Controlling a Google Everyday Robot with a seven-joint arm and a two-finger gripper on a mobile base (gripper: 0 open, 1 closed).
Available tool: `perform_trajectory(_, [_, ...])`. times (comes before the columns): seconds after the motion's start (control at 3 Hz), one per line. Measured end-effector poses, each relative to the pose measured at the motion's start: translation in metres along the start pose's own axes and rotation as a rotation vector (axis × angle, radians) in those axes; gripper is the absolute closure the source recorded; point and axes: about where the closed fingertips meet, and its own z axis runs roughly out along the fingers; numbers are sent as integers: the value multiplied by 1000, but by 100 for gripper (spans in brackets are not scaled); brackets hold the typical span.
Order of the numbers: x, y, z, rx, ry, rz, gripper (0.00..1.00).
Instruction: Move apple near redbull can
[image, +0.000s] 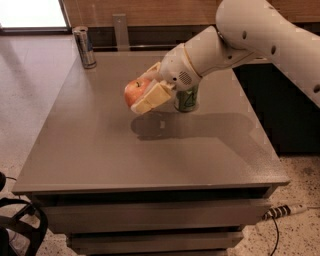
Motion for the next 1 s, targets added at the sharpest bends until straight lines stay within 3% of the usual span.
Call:
perform_trajectory(0.67, [-52, -82, -8, 49, 7, 37, 100])
perform_trajectory(1.0, [-52, -125, -7, 102, -74, 75, 100])
